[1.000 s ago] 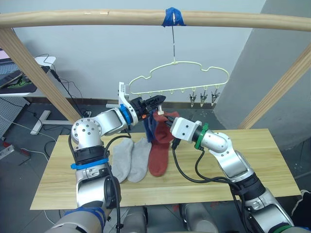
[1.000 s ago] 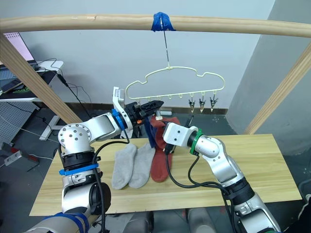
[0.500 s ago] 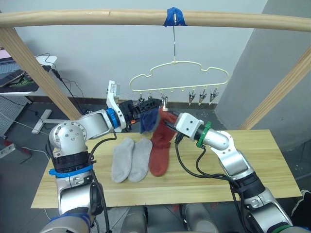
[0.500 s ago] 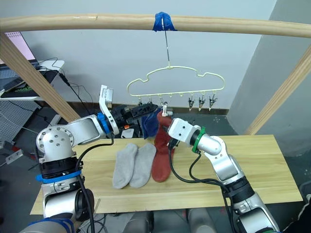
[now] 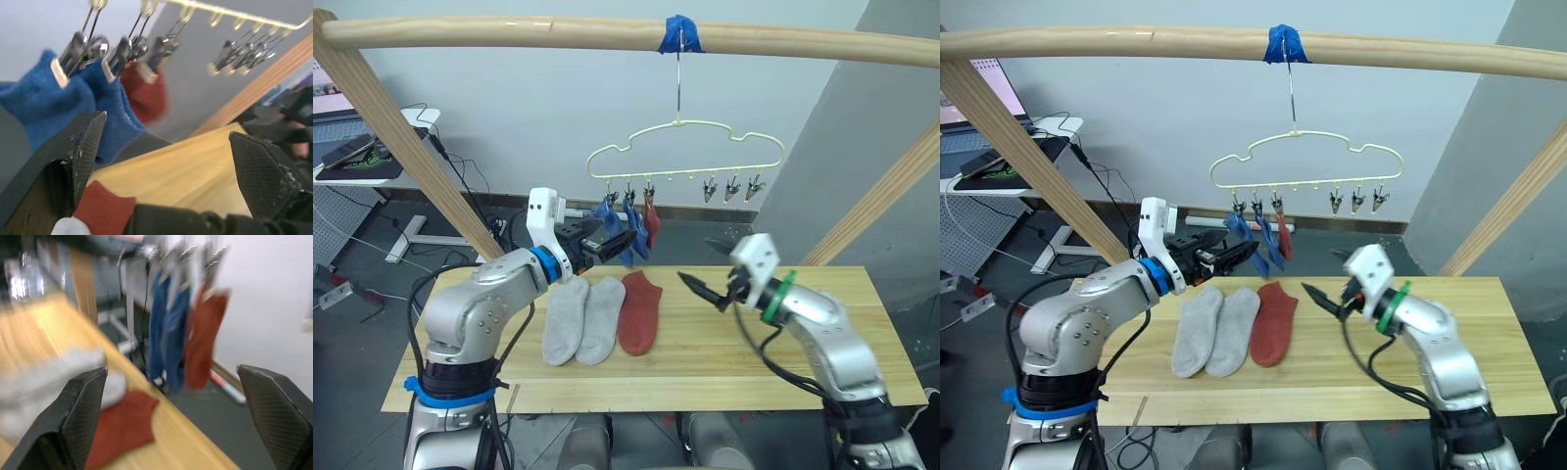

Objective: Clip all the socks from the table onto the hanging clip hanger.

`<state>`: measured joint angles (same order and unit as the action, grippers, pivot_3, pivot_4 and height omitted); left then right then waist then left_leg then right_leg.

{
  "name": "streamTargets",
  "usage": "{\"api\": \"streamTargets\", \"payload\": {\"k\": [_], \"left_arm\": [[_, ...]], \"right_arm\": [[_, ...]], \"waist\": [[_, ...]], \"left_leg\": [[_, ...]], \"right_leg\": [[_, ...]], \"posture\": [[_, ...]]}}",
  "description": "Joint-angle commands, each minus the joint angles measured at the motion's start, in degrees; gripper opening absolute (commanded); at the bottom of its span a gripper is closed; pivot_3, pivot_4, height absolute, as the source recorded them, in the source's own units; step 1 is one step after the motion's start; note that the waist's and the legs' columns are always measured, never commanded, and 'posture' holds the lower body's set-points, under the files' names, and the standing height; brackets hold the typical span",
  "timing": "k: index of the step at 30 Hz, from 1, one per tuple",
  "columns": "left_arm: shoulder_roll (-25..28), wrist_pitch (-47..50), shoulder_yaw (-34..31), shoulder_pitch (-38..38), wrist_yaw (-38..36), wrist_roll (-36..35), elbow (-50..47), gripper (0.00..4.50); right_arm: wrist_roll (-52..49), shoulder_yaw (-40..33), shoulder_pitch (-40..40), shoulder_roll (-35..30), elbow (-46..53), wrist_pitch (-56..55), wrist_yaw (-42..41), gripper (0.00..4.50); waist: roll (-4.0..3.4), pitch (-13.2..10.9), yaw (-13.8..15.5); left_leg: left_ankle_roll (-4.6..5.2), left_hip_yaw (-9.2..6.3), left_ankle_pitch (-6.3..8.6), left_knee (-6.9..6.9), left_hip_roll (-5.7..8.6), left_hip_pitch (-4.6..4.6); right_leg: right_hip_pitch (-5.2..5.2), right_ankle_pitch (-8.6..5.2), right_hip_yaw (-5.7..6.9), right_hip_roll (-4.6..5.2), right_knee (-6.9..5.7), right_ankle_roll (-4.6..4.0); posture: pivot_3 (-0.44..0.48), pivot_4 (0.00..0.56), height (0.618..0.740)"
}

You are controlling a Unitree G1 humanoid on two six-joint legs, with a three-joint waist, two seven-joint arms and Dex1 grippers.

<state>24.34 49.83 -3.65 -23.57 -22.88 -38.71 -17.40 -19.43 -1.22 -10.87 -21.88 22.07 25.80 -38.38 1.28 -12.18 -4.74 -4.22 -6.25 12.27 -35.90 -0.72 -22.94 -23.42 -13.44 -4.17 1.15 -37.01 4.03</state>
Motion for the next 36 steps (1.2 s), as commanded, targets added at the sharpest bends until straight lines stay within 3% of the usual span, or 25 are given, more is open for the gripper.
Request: {"api": "streamTargets", "payload": {"k": [1, 5, 8, 11, 16, 19, 24, 28, 36], "left_arm": [[-0.03, -6.96, 4.17, 1.50, -5.30, 2.98, -3.03, 4.50], [-1.53, -14.31, 6.87, 3.36, -7.05, 7.12, -3.09, 4.50], [-3.67, -15.80, 5.88, 3.26, -7.08, 6.38, -2.30, 4.50], [-4.63, -21.17, 8.54, 3.58, -7.04, 10.95, -2.57, 4.50], [-2.09, -24.37, 4.46, 5.84, -10.38, 10.32, -2.40, 4.50], [1.84, -25.35, 1.71, 9.27, -16.19, 7.62, -3.93, 4.50], [7.20, -30.08, -1.47, 14.73, -22.91, 7.98, -5.57, 4.50], [10.25, -31.03, -5.78, 21.20, -24.63, 5.62, -11.92, 4.50], [8.53, -29.69, -5.75, 25.29, -19.89, 4.40, -18.21, 4.50]], "right_arm": [[-10.18, -5.58, -0.19, 0.06, 8.56, 7.49, 2.54, 4.44], [-15.43, -8.22, 0.50, -1.81, 13.43, 12.61, 4.94, 4.44], [-16.47, -8.16, 0.34, -2.37, 14.29, 13.83, 6.40, 4.44], [-12.91, -5.98, 0.46, -2.17, 15.19, 13.26, 10.39, 4.44], [-2.38, 0.93, -0.83, 1.77, 12.88, 10.09, 20.16, 4.44], [1.68, 4.09, -2.86, 5.56, 9.35, 7.71, 23.91, 3.89], [7.08, 7.45, -5.33, 9.71, 3.66, 3.39, 27.06, 2.17], [12.24, 8.91, -8.55, 13.11, -3.05, -1.43, 30.72, 2.17], [15.07, 7.05, -12.77, 17.03, -11.23, -5.69, 33.79, 2.17]], "waist": [[0.00, 0.02, -0.09], [0.00, 0.02, -0.23], [0.01, 0.03, -0.26], [0.01, 0.03, -0.36], [0.01, 0.04, -0.98], [0.00, 0.04, -1.80], [0.00, 0.03, -1.60], [-0.01, 0.03, -1.54], [-0.02, 0.02, 0.00]], "left_leg": [[0.00, 0.02, 0.00, 0.00, 0.00, 0.03], [0.01, 0.04, 0.00, -0.01, -0.01, 0.06], [0.01, 0.07, 0.00, -0.01, -0.01, 0.04], [0.01, 0.08, 0.00, -0.02, -0.01, 0.04], [0.01, 0.10, 0.00, 0.01, -0.04, 0.04], [0.02, 0.10, 0.00, 0.01, -0.07, 0.04], [0.02, 0.09, 0.00, 0.03, -0.07, 0.00], [0.02, 0.12, 0.00, 0.08, -0.09, 0.01], [0.02, 0.11, 0.00, 0.07, -0.09, 0.02]], "right_leg": [[0.02, 0.00, -0.01, 0.00, -0.01, -0.01], [0.02, -0.15, -0.02, -0.02, -0.02, -0.27], [0.02, -0.15, -0.03, -0.02, -0.02, -0.27], [0.02, -0.12, -0.04, -0.02, 0.00, -0.22], [-0.04, -0.12, -0.05, -0.03, -0.02, -0.22], [-0.08, -0.12, -0.06, -0.06, -0.06, -0.22], [-0.09, -0.14, -0.04, -0.04, -0.04, -0.26], [-0.13, -0.20, -0.05, -0.03, -0.05, -0.38], [-0.11, -0.22, -0.05, -0.03, -0.05, -0.42]], "posture": [[-0.123, 0.142, 0.740], [-0.130, 0.143, 0.740], [-0.152, 0.147, 0.740], [-0.158, 0.148, 0.740], [-0.149, 0.152, 0.740], [-0.122, 0.158, 0.740], [-0.086, 0.167, 0.740], [-0.059, 0.169, 0.740], [-0.027, 0.170, 0.740]]}}
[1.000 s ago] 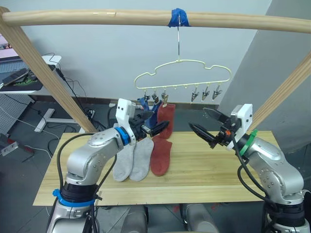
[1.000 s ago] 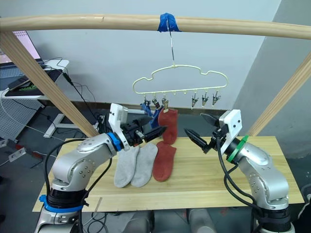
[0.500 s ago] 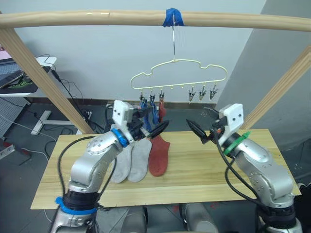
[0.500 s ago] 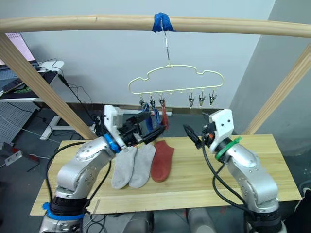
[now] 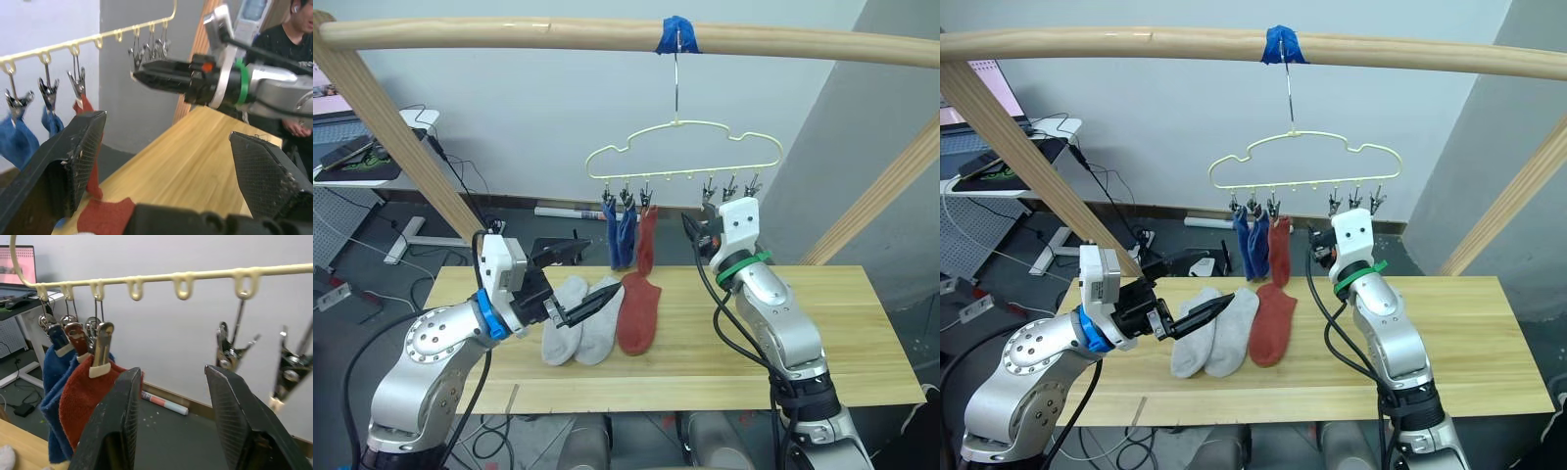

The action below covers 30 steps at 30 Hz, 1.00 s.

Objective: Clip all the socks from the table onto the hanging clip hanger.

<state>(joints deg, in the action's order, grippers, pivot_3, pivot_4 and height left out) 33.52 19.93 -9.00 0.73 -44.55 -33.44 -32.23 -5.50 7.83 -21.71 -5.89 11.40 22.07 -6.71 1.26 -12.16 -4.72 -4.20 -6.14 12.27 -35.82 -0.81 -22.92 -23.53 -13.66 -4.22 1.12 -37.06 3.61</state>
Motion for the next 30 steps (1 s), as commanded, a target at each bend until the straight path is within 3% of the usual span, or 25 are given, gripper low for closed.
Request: {"api": "streamTargets", "payload": {"k": [1, 30], "left_arm": [[-0.71, 0.23, -0.18, 1.28, 2.09, -0.76, -3.71, 4.50], [-0.14, 0.11, -0.53, 2.46, 3.05, -0.53, -4.12, 4.50]], "right_arm": [[1.32, -2.51, -2.32, 1.38, -1.23, -2.11, 2.77, 2.17], [2.44, -4.42, -4.47, 3.11, -3.73, -3.28, 3.10, 2.17]], "waist": [[0.00, 0.00, 0.00], [0.00, 0.01, 0.12]], "left_leg": [[0.00, 0.00, 0.00, 0.00, 0.00, 0.00], [0.00, -0.05, 0.00, 0.02, 0.00, 0.01]], "right_leg": [[0.00, 0.00, 0.00, 0.00, 0.00, 0.00], [0.00, 0.01, 0.05, -0.01, -0.04, -0.02]], "posture": [[-0.017, 0.165, 0.740], [-0.008, 0.147, 0.740]]}}
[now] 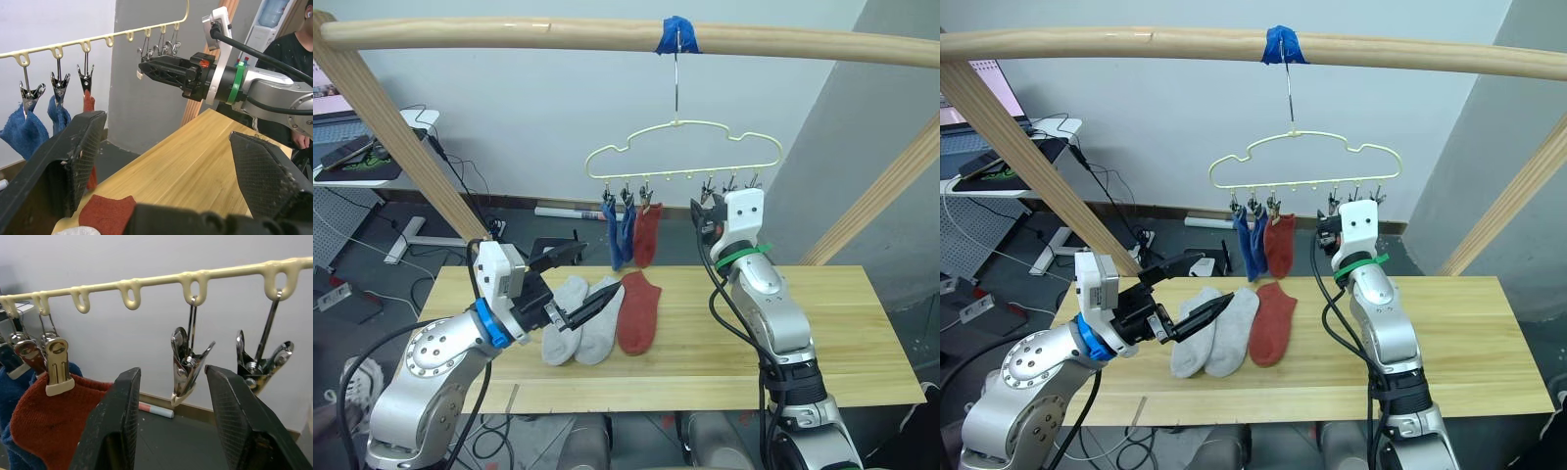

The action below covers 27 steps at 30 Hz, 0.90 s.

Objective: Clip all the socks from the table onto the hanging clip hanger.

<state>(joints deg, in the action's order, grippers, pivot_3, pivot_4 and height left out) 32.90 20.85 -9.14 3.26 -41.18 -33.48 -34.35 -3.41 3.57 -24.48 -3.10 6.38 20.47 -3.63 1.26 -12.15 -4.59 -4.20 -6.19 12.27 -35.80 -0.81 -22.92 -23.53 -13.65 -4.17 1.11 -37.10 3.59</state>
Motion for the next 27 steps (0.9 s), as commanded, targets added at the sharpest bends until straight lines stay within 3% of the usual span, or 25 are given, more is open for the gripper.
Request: {"api": "streamTargets", "payload": {"k": [1, 27], "left_arm": [[0.48, -0.75, -0.38, -0.11, -0.32, -0.55, -2.01, 4.50], [0.00, -0.77, -0.15, 0.55, 0.02, -0.43, -2.86, 4.50]], "right_arm": [[0.27, -0.08, -1.80, 0.48, 1.34, -1.74, -0.07, 2.17], [0.00, -0.26, -3.94, 2.40, 0.30, -1.89, -0.91, 2.17]], "waist": [[0.00, 0.00, -0.01], [0.00, 0.01, 0.03]], "left_leg": [[0.00, 0.00, 0.00, 0.00, 0.00, 0.00], [0.00, -0.01, 0.00, 0.00, 0.00, 0.01]], "right_leg": [[0.00, 0.00, 0.00, 0.00, 0.00, 0.00], [0.00, 0.02, 0.00, 0.00, -0.02, 0.02]], "posture": [[-0.007, 0.146, 0.740], [0.007, 0.156, 0.740]]}}
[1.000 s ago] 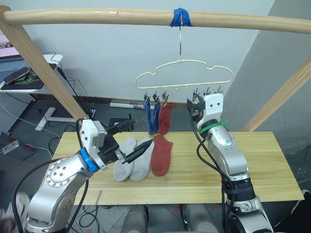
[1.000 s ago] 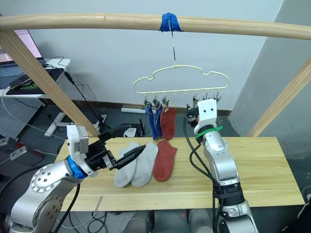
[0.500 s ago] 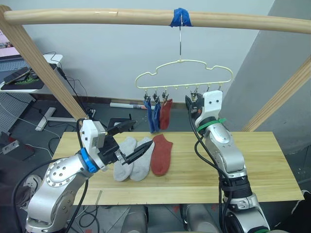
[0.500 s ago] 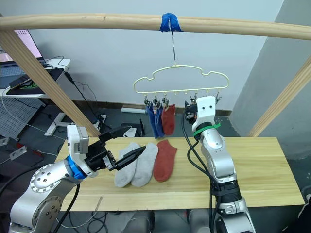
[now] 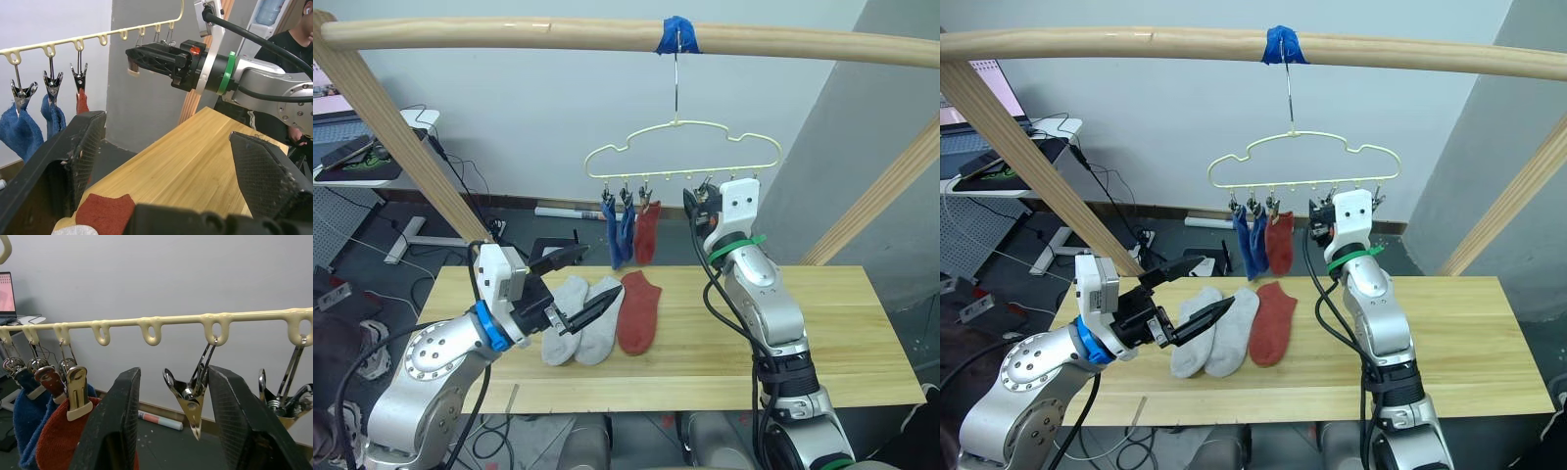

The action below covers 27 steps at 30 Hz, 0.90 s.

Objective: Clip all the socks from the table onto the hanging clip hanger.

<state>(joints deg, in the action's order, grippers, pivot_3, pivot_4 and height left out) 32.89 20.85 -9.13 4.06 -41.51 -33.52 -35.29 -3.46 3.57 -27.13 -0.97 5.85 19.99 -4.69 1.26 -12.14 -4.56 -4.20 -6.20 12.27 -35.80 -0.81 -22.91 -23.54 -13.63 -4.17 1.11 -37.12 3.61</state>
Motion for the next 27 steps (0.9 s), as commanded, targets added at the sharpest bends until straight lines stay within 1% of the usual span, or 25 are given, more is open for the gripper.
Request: {"api": "streamTargets", "payload": {"k": [1, 27], "left_arm": [[0.02, -0.77, -0.16, -0.24, 0.38, -0.42, -1.94, 4.50], [-0.10, -0.53, 0.34, -0.27, 1.27, -0.51, -2.37, 4.50]], "right_arm": [[0.07, -0.26, -1.32, 0.28, 0.76, -1.42, 0.12, 2.17], [0.26, -0.51, -2.16, 0.61, -1.12, -2.51, 1.09, 2.17]], "waist": [[0.00, 0.00, -0.01], [0.00, 0.00, 0.30]], "left_leg": [[0.00, 0.00, 0.00, 0.00, 0.00, 0.00], [0.00, 0.00, 0.00, 0.00, 0.00, 0.00]], "right_leg": [[0.00, -0.01, 0.00, 0.00, 0.00, -0.01], [0.00, 0.00, 0.00, 0.00, 0.00, -0.01]], "posture": [[0.007, 0.156, 0.740], [0.011, 0.160, 0.740]]}}
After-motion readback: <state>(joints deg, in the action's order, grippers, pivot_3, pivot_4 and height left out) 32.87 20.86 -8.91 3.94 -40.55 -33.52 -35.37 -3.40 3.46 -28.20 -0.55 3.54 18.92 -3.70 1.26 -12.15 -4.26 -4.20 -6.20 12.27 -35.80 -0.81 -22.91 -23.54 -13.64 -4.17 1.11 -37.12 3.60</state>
